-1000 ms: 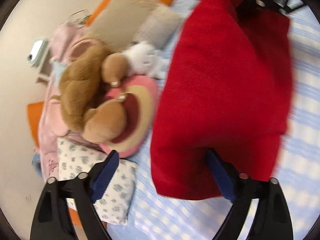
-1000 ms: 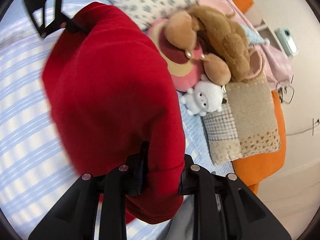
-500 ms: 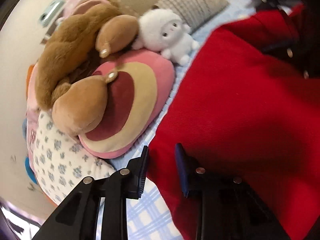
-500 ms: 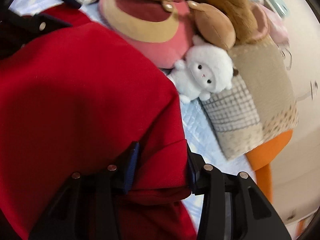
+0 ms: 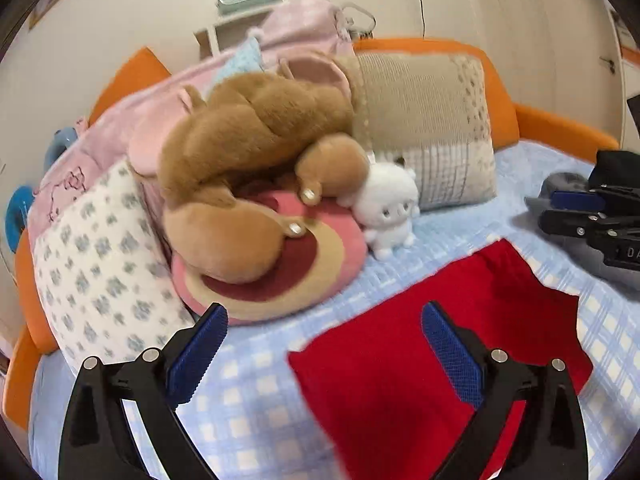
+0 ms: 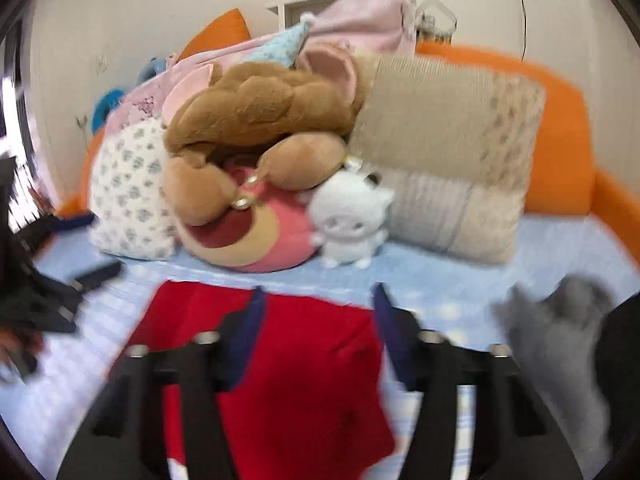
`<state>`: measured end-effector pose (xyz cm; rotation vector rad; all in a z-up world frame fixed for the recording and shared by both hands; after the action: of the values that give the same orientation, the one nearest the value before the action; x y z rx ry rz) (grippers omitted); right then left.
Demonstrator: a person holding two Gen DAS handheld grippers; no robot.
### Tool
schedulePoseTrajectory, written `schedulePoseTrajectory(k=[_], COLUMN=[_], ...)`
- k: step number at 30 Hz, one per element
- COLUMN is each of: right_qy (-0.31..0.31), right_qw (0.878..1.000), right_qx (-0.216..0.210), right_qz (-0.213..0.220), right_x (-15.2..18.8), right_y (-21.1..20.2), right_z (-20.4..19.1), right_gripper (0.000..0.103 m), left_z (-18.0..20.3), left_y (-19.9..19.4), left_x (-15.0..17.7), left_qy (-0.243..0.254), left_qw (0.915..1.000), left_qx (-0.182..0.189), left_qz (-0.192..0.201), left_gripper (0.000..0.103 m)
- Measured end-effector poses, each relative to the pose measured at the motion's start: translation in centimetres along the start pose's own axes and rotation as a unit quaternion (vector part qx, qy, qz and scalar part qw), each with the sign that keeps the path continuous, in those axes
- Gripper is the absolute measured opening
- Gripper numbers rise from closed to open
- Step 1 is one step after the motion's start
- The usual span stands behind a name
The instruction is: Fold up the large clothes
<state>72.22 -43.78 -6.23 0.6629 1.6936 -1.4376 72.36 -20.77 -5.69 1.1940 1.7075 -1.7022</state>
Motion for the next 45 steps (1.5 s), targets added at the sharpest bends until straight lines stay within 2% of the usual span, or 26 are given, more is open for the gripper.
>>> schedulePoseTrajectory(k=[1, 3, 4, 6, 9, 12, 16, 18, 19, 20, 21, 22, 24, 25, 26, 29, 31, 33, 35, 37, 39, 40, 41, 42, 44, 45], right_qy=[0.007, 0.016, 0.017, 0.028, 0.079, 0.156, 0.13, 0.11, 0.096, 0.083, 0.073, 0.062, 0.041, 0.034, 0.018, -0.036, -0.036, -0.024, 0.024, 0.087, 0.145, 0.167, 0.175, 0.176, 0.18, 0.188], right_qw=[1.0, 0.999, 0.999, 0.997, 0.99, 0.98, 0.982, 0.981, 0.979, 0.978, 0.979, 0.982, 0.987, 0.99, 0.992, 0.992, 0.992, 0.992, 0.995, 0.992, 0.985, 0.981, 0.978, 0.977, 0.971, 0.969], right_qx=[0.008, -0.003, -0.003, 0.014, 0.054, 0.035, 0.06, 0.086, 0.109, 0.126, 0.122, 0.113, 0.095, 0.077, 0.057, 0.015, 0.014, 0.028, 0.014, -0.012, -0.027, -0.029, -0.014, 0.0, -0.001, -0.002], right_qz=[-0.012, -0.032, -0.048, -0.078, -0.104, -0.122, -0.12, -0.132, -0.141, -0.146, -0.145, -0.14, -0.12, -0.114, -0.112, -0.119, -0.122, -0.117, -0.099, -0.09, -0.087, -0.099, -0.111, -0.123, -0.16, -0.16], right_x=[0.4, 1.5, 2.4, 4.4, 7.2, 10.3, 11.9, 11.4, 11.1, 10.9, 10.5, 10.0, 9.3, 9.4, 9.6, 11.7, 13.1, 13.7, 13.3, 12.8, 12.5, 12.7, 13.0, 13.4, 15.2, 15.7], right_y=[1.0, 3.0, 4.5, 7.0, 9.4, 11.7, 12.7, 12.5, 12.3, 11.6, 10.4, 9.0, 5.7, 3.5, 1.6, -3.1, -4.5, -4.5, -3.7, -2.2, -0.2, 1.4, 2.6, 3.6, 6.2, 6.6], right_z=[-0.2, -1.0, -1.3, -1.0, 1.7, 4.4, 3.4, 3.0, 2.9, 2.8, 2.7, 2.2, 1.4, 0.6, -0.3, -3.3, -4.0, -3.7, -2.9, -1.9, -0.8, -0.3, 0.1, 0.3, 0.3, 0.4], right_gripper=[0.034, 0.034, 0.034, 0.033, 0.032, 0.032, 0.034, 0.046, 0.064, 0.067, 0.066, 0.066, 0.076, 0.082, 0.082, 0.09, 0.089, 0.084, 0.074, 0.072, 0.072, 0.069, 0.068, 0.068, 0.079, 0.081], left_z=[1.4, 3.0, 3.3, 3.2, 1.7, 0.5, 0.4, 0.2, 0.1, -0.1, -0.6, -1.1, -2.4, -2.8, -3.1, -4.2, -4.7, -5.1, -5.3, -5.2, -4.4, -3.9, -3.6, -4.0, -4.8, -5.0], left_y=[1.6, 4.5, 5.7, 7.5, 8.4, 9.5, 10.5, 10.4, 10.0, 9.6, 8.7, 7.7, 4.5, 3.3, 2.1, -0.9, -1.0, -0.8, -0.4, 0.6, 3.0, 4.8, 6.1, 7.3, 8.8, 9.1], left_x=[1.0, 3.3, 4.5, 7.1, 8.5, 9.4, 10.4, 10.6, 10.4, 10.2, 9.9, 9.8, 10.1, 10.4, 10.9, 13.2, 14.4, 14.7, 14.2, 13.5, 13.4, 14.1, 14.8, 15.7, 17.2, 17.5], left_qy=[0.019, 0.045, 0.045, 0.019, -0.024, -0.066, -0.093, -0.107, -0.108, -0.114, -0.132, -0.15, -0.192, -0.197, -0.195, -0.173, -0.17, -0.183, -0.219, -0.256, -0.267, -0.26, -0.259, -0.289, -0.346, -0.35], left_qw=[0.9994, 0.9962, 0.9947, 0.9937, 0.9958, 0.9938, 0.9924, 0.9911, 0.9909, 0.9895, 0.9855, 0.9816, 0.9692, 0.966, 0.9649, 0.9692, 0.9703, 0.9702, 0.9622, 0.948, 0.9397, 0.9399, 0.9362, 0.9232, 0.889, 0.8855], left_qx=[-0.018, -0.049, -0.06, -0.053, -0.034, -0.001, 0.009, 0.008, 0.008, 0.014, 0.028, 0.043, 0.102, 0.116, 0.123, 0.102, 0.09, 0.095, 0.129, 0.169, 0.179, 0.163, 0.161, 0.175, 0.223, 0.235], left_qz=[-0.02, -0.057, -0.071, -0.097, -0.081, -0.089, -0.08, -0.078, -0.079, -0.087, -0.102, -0.11, -0.117, -0.121, -0.126, -0.143, -0.146, -0.128, -0.096, -0.083, -0.117, -0.15, -0.174, -0.183, -0.2, -0.195], left_gripper=[0.098, 0.097, 0.096, 0.093, 0.093, 0.093, 0.093, 0.094, 0.094, 0.094, 0.094, 0.094, 0.094, 0.094, 0.094, 0.095, 0.095, 0.095, 0.095, 0.095, 0.095, 0.095, 0.097, 0.101, 0.101, 0.101])
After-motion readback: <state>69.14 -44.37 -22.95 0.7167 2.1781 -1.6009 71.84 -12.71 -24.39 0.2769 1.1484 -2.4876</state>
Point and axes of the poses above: each gripper's, at about its wrist camera, not at the fingertips, and y roughly the way its jaws point, z to its right, x to its underside, the point moved 4 cm from there along y, roughly the way its jaws point, and after that the axes turned 9 degrees about -y, right-handed, at the moved point
